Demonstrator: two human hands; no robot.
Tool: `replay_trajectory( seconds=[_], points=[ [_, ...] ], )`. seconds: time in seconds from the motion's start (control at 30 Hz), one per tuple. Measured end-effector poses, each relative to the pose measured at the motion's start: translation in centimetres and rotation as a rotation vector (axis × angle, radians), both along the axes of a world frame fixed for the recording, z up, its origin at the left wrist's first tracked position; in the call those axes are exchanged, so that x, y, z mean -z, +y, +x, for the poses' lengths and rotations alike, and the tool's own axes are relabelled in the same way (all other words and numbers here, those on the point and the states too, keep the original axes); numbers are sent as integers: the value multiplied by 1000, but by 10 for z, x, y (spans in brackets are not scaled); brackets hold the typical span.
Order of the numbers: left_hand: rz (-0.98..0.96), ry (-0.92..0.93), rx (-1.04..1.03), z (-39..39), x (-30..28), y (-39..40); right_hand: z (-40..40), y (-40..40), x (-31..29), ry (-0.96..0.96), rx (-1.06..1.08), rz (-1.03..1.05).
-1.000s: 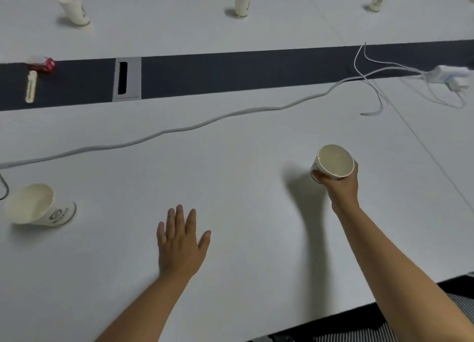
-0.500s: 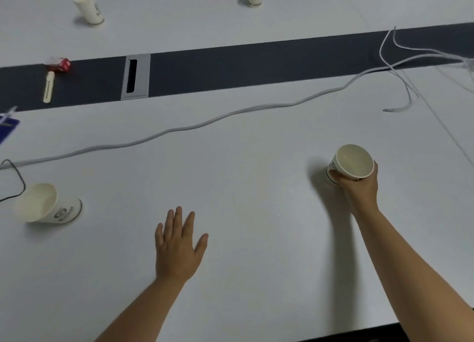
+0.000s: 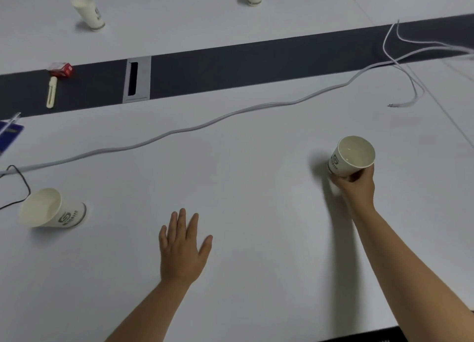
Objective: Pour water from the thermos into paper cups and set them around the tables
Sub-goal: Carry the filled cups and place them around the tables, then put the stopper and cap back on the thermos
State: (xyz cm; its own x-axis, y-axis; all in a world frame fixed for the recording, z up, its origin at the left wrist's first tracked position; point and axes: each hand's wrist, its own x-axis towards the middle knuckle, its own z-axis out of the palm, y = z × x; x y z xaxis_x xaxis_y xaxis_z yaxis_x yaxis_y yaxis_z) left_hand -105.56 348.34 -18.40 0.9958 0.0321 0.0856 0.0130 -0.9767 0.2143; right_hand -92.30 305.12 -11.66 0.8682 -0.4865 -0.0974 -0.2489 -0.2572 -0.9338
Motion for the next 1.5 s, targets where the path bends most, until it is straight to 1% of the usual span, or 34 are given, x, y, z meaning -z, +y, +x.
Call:
replay_trajectory(
  seconds=[0.07,0.17,0.23,0.27,0.4,0.53,0.57,0.63,0.77,0.87,0.93,1.03,1.13,1.23,1.3,1.4,1.43,1.5],
  points=[
    [3,7,4,1,4,0,-8,0,10,33,8,-27],
    [-10,51,18,1,13,2,-21,4,32,132,51,-144],
    [-53,96,33,3,26,6,-29,14,43,192,78,-199],
    [-98,119,40,5,33,9,-32,21,47,207,88,-195],
    [-419,188,69,5,43,23,-47,54,45,183,108,-154],
    [-857,319,-28,-13,23,22,-69,102,19,112,136,-94],
    [-936,357,-33,-18,18,23,-78,116,9,88,147,-75],
    [-999,422,10,-31,4,31,-108,146,-11,34,181,-21],
    [-1008,516,168,-66,-26,54,-211,201,-34,-45,157,43],
    [-1003,599,184,-97,-34,64,-306,226,-34,-26,159,75],
    [-994,645,175,-112,-36,66,-365,237,-28,-10,210,97],
    [-987,700,247,-130,-42,54,-437,241,-22,-2,326,146],
    [-995,714,386,-148,-60,23,-490,239,-28,-34,412,149],
    [-958,729,641,-173,-66,-14,-542,238,-29,-38,476,168],
    [-884,790,798,-197,-64,-42,-584,237,-21,-8,515,172],
    [-744,835,998,-239,-42,-87,-658,231,7,24,658,184],
    [-702,853,1026,-254,-32,-103,-683,226,16,40,709,198],
    [-679,905,963,-282,-7,-137,-729,209,33,64,808,236]
  ],
)
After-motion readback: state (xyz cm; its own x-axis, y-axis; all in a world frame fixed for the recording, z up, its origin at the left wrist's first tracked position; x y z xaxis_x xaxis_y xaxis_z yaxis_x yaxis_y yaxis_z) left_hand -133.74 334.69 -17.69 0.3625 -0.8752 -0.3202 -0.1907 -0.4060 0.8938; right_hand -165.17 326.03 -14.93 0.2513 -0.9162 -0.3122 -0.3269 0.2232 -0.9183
